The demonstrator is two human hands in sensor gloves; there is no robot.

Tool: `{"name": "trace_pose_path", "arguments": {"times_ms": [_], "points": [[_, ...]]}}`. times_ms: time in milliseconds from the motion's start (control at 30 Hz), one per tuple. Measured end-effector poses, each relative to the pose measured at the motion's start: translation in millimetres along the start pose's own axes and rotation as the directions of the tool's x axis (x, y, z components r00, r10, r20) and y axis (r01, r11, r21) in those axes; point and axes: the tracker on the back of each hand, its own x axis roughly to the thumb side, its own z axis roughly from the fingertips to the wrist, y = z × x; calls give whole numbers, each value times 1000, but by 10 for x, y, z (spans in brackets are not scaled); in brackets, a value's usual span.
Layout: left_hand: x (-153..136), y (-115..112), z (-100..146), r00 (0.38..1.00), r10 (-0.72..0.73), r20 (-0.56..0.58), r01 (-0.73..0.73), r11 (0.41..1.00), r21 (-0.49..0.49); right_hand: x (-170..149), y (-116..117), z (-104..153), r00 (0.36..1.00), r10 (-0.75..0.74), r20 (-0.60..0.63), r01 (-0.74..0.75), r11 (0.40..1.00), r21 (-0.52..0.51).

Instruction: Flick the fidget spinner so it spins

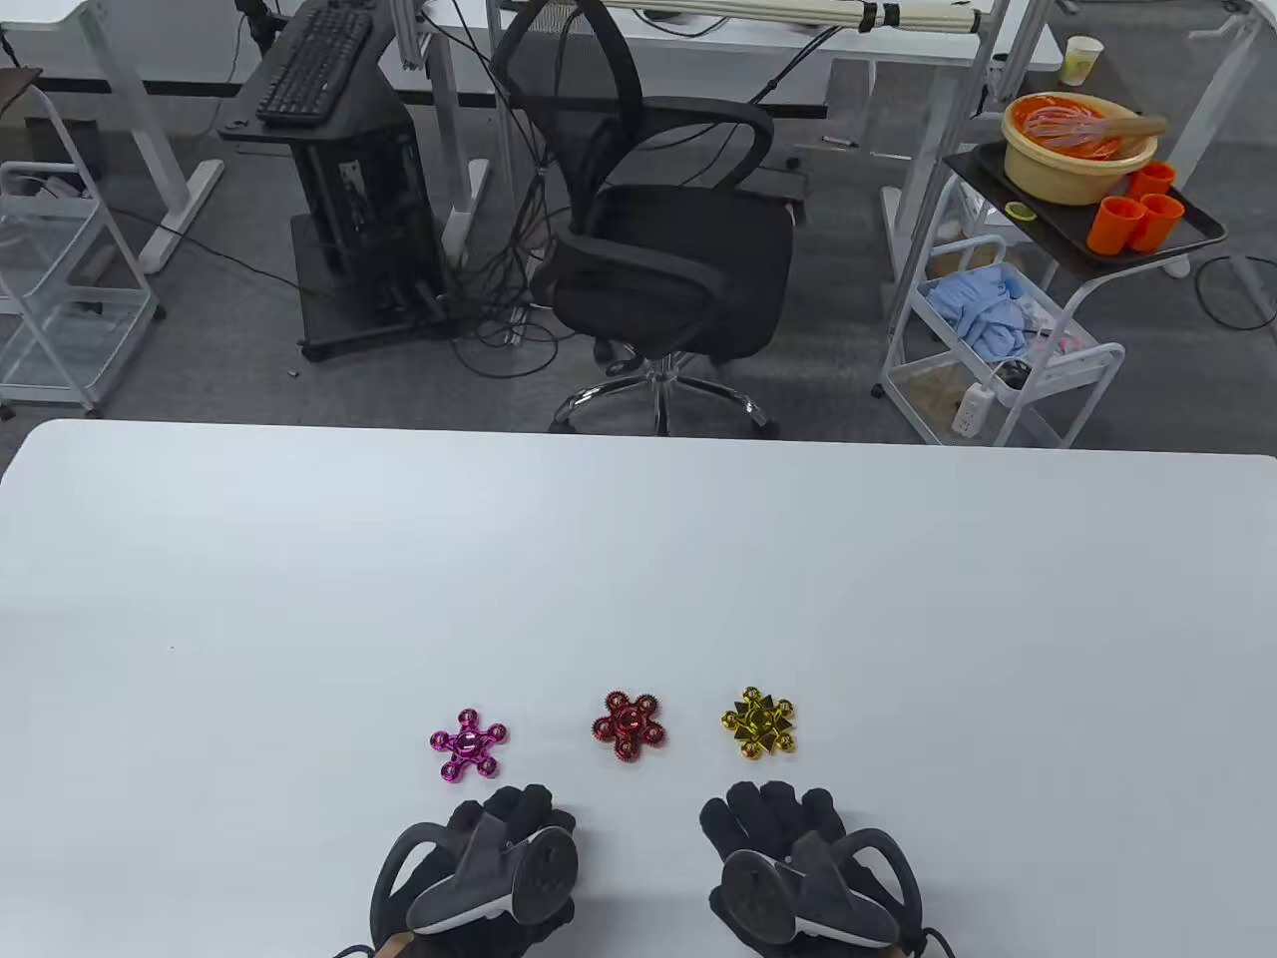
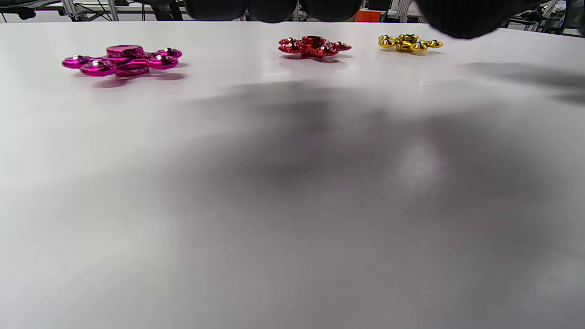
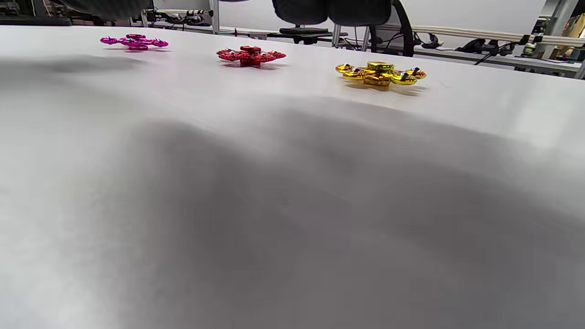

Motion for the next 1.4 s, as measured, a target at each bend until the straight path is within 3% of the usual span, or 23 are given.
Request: {"name": "trace_pose_path", "arguments": {"times_ms": [1400], "points": [[26,-33,-7,1000,-14,0,14,1000,-24,55,-28,50,1000,3,24,-3,1000,-1]]}}
